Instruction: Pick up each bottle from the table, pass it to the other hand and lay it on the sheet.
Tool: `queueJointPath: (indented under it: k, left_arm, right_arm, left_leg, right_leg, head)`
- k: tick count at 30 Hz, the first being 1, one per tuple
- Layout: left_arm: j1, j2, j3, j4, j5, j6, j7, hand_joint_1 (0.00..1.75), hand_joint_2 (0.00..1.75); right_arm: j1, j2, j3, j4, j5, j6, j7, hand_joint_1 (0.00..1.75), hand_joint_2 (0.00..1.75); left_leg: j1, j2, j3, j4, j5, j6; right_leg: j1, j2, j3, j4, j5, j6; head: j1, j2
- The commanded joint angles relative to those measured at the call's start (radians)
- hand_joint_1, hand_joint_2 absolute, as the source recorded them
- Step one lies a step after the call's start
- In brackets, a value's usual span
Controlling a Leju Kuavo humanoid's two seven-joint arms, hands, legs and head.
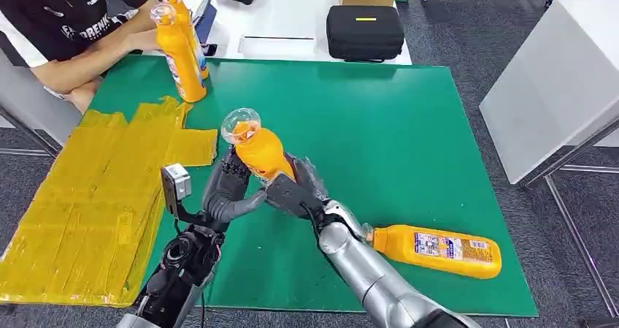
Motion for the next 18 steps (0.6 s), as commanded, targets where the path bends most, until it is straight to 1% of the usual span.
queueJointPath:
  k: [1, 2, 3, 4, 5, 6, 7, 8, 9, 10, 11, 12, 13, 15, 16, 17, 18]
  left_arm:
    - [-0.129, -0.011, -0.005, 0.161, 0.002, 0.026, 0.034, 0.00, 1.75]
    - [-0.128, -0.011, -0.005, 0.162, 0.003, 0.027, 0.033, 0.00, 1.75]
    - [-0.126, -0.010, -0.004, 0.162, 0.003, 0.029, 0.032, 0.00, 1.75]
    - [-0.126, -0.010, -0.004, 0.162, 0.003, 0.029, 0.032, 0.00, 1.75]
    - [-0.126, -0.010, -0.004, 0.162, 0.003, 0.028, 0.032, 0.00, 1.75]
    - [-0.126, -0.010, -0.004, 0.162, 0.003, 0.028, 0.032, 0.00, 1.75]
    - [-0.119, -0.009, -0.001, 0.154, 0.001, 0.038, 0.031, 0.00, 1.75]
    - [-0.113, -0.008, 0.001, 0.145, 0.002, 0.042, 0.032, 0.00, 1.75]
    - [-0.109, -0.007, 0.001, 0.141, 0.001, 0.044, 0.033, 0.00, 1.75]
    - [-0.102, -0.005, 0.001, 0.132, 0.001, 0.044, 0.038, 0.00, 1.75]
    - [-0.101, -0.004, 0.001, 0.132, 0.001, 0.044, 0.038, 0.00, 1.75]
    - [-0.101, -0.004, 0.001, 0.132, 0.001, 0.044, 0.038, 0.00, 1.75]
    - [-0.101, -0.004, 0.001, 0.132, 0.001, 0.044, 0.038, 0.00, 1.75]
    - [-0.102, -0.005, 0.001, 0.131, 0.001, 0.044, 0.038, 0.00, 1.75]
    - [-0.102, -0.005, 0.002, 0.133, 0.001, 0.045, 0.039, 0.00, 1.75]
    - [-0.101, -0.005, 0.002, 0.133, 0.002, 0.045, 0.040, 0.00, 1.75]
    - [-0.101, -0.005, 0.002, 0.135, 0.002, 0.045, 0.041, 0.00, 1.75]
  right_arm:
    - [0.073, 0.003, 0.258, -0.132, 0.014, 0.086, -0.066, 1.75, 1.75]
    - [0.076, 0.003, 0.251, -0.138, 0.005, 0.081, -0.069, 1.75, 1.75]
    - [0.080, 0.000, 0.242, -0.151, -0.001, 0.060, -0.074, 1.75, 1.75]
    - [0.080, 0.000, 0.242, -0.151, -0.001, 0.060, -0.074, 1.75, 1.75]
    - [0.077, -0.002, 0.241, -0.153, -0.001, 0.062, -0.074, 1.75, 1.75]
    - [0.077, -0.002, 0.241, -0.153, -0.001, 0.062, -0.074, 1.75, 1.75]
    - [0.085, -0.005, 0.223, -0.180, 0.002, -0.008, -0.063, 1.75, 1.75]
    - [0.088, -0.008, 0.207, -0.197, 0.003, -0.056, -0.053, 1.75, 1.75]
    - [0.089, -0.010, 0.195, -0.208, -0.003, -0.069, -0.048, 1.75, 1.75]
    - [0.090, -0.022, 0.167, -0.237, -0.033, -0.062, -0.041, 1.75, 1.75]
    - [0.088, -0.027, 0.163, -0.240, -0.037, -0.059, -0.040, 1.75, 1.75]
    - [0.088, -0.030, 0.162, -0.242, -0.038, -0.057, -0.040, 1.75, 1.75]
    - [0.088, -0.030, 0.162, -0.242, -0.038, -0.057, -0.040, 1.75, 1.75]
    - [0.090, -0.029, 0.163, -0.242, -0.037, -0.058, -0.040, 1.75, 1.75]
    - [0.094, -0.028, 0.152, -0.246, -0.047, -0.058, -0.036, 1.75, 1.75]
    - [0.094, -0.030, 0.150, -0.247, -0.048, -0.059, -0.035, 1.75, 1.75]
    - [0.097, -0.036, 0.143, -0.256, -0.053, -0.053, -0.034, 1.75, 1.75]
  left_leg:
    - [0.001, -0.002, 0.008, 0.001, -0.004, 0.000]
    - [0.001, -0.001, 0.004, 0.000, -0.002, 0.000]
    - [0.001, -0.001, 0.010, 0.002, -0.005, 0.000]
    - [0.001, -0.001, 0.006, 0.001, -0.003, 0.000]
    - [0.001, 0.003, 0.008, 0.001, -0.004, 0.000]
    - [0.003, 0.003, 0.007, 0.001, -0.006, -0.001]
    - [-0.001, -0.003, 0.007, 0.001, -0.004, 0.000]
    - [0.001, -0.004, 0.009, 0.002, -0.004, 0.001]
    - [0.003, 0.000, 0.006, 0.001, -0.003, 0.001]
    - [0.000, 0.001, 0.004, 0.000, -0.002, 0.001]
    - [0.000, 0.001, 0.008, 0.001, -0.004, 0.001]
    - [0.001, 0.000, 0.005, 0.001, -0.002, 0.001]
    - [0.000, 0.000, 0.007, 0.001, -0.003, 0.001]
    - [0.001, 0.001, 0.002, 0.000, -0.001, 0.001]
    - [0.001, 0.001, 0.007, 0.001, -0.004, 0.001]
    - [0.000, 0.001, 0.006, 0.001, -0.003, 0.001]
    - [0.000, 0.002, 0.011, 0.002, -0.006, 0.001]
  right_leg:
    - [0.002, -0.002, 0.008, 0.001, -0.005, -0.006]
    - [0.002, -0.001, 0.005, 0.000, -0.002, -0.004]
    - [0.002, -0.001, 0.010, 0.001, -0.005, -0.007]
    - [0.002, -0.001, 0.007, 0.000, -0.003, -0.005]
    - [0.002, 0.003, 0.006, 0.000, -0.003, -0.005]
    - [0.004, 0.004, 0.004, 0.002, -0.003, -0.007]
    - [0.000, -0.003, 0.006, 0.003, -0.005, -0.005]
    - [0.002, -0.004, 0.008, 0.002, -0.006, -0.007]
    - [0.003, 0.000, 0.005, 0.000, -0.003, -0.005]
    - [0.001, 0.000, 0.004, 0.000, -0.002, -0.004]
    - [0.001, 0.000, 0.007, 0.002, -0.005, -0.006]
    - [0.002, 0.000, 0.005, 0.001, -0.003, -0.005]
    - [0.001, -0.001, 0.006, 0.002, -0.004, -0.006]
    - [0.001, 0.000, 0.002, 0.000, -0.001, -0.003]
    - [0.002, 0.001, 0.007, 0.001, -0.004, -0.006]
    - [0.001, 0.001, 0.006, 0.002, -0.003, -0.006]
    - [0.001, 0.001, 0.010, 0.003, -0.006, -0.009]
  head:
    - [0.000, 0.000]
    - [0.000, 0.000]
    - [0.000, 0.000]
    - [0.003, 0.000]
    - [0.001, 0.000]
    - [0.000, 0.000]
    - [-0.003, 0.000]
    - [0.000, 0.000]
    - [0.002, 0.000]
    - [0.000, 0.000]
    - [0.001, 0.000]
    - [0.001, 0.000]
    - [0.000, 0.000]
    - [0.001, 0.000]
    - [0.001, 0.000]
    - [0.001, 0.000]
    - [0.001, 0.000]
